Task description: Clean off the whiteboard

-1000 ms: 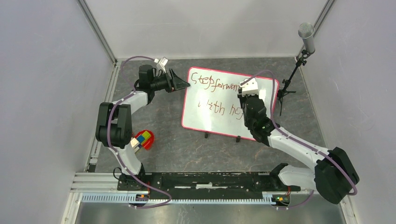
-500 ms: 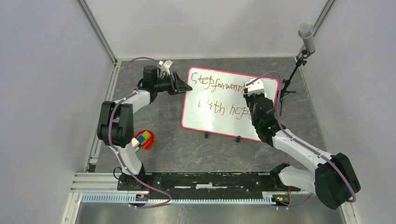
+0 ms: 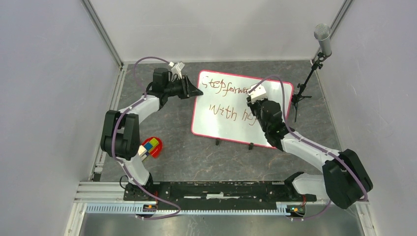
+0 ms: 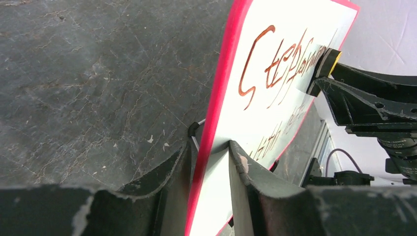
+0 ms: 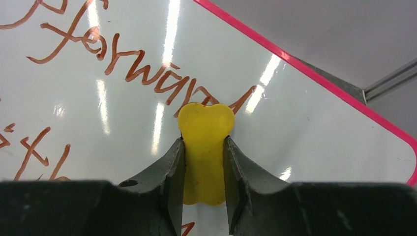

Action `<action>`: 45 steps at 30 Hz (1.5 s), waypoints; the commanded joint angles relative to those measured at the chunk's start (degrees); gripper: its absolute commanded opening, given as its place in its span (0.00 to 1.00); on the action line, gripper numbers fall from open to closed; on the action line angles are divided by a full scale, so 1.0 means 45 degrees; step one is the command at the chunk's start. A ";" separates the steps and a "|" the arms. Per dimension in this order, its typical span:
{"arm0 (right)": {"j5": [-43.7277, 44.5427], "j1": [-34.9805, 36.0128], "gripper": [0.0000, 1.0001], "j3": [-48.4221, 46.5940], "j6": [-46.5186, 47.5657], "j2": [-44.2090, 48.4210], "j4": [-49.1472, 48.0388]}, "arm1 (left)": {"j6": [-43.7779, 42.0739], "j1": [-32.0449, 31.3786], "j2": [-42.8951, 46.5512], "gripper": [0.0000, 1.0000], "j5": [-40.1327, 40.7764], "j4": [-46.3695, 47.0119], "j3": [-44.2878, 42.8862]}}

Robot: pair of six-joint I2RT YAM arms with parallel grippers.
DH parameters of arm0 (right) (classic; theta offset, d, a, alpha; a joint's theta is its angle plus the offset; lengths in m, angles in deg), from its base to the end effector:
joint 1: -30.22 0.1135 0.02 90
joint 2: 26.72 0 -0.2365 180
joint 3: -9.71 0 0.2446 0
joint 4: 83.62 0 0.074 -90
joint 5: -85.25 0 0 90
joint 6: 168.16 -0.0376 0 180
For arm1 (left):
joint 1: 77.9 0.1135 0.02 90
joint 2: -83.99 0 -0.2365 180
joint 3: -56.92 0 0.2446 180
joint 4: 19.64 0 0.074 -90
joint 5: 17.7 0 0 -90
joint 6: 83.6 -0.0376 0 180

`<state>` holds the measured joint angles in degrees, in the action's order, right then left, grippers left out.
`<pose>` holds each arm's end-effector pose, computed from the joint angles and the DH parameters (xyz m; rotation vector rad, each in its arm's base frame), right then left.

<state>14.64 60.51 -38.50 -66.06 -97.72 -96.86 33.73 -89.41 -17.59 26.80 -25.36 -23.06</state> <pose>0.2450 0.1287 0.2242 -0.3880 1.6842 -0.0599 0.3710 -0.1029 0.2091 0.2361 2.1001 -1.2244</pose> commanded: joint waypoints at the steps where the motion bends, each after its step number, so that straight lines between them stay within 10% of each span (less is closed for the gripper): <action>1: -0.0878 0.0315 0.12 -0.0749 -0.0286 -0.0435 -0.0269 | -0.1005 -0.0119 0.0695 0.39 0.1030 -0.0222 0.0178; 14: 0.0218 0.1641 0.09 -0.1901 -0.0944 -0.1253 -0.0470 | -0.1367 -0.0119 0.0579 0.27 0.1530 -0.0320 0.0369; 26: 0.1375 -0.0393 0.09 -0.0644 -0.0729 0.0081 -0.0134 | -0.1465 -0.0157 0.0948 0.27 0.1827 0.0011 0.0739; 30: 0.0710 -0.0459 0.10 -0.0251 -0.0579 0.0442 -0.0166 | -0.1341 -0.0195 0.1171 0.35 0.1868 0.0156 0.0827; 40: -0.0402 -0.0460 0.11 0.0037 -0.0854 0.0729 -0.0337 | 0.1915 -0.0003 0.1832 0.94 0.1409 0.3321 0.1691; 45: -0.0633 -0.0460 0.11 -0.0066 -0.0774 0.0805 -0.0299 | 0.4360 0.0524 0.1373 1.00 0.0872 0.7768 0.2259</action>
<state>13.51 58.32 -38.59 -69.34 -95.67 -96.43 41.51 -89.25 -11.21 32.81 -10.85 -14.71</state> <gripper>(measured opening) 0.350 0.993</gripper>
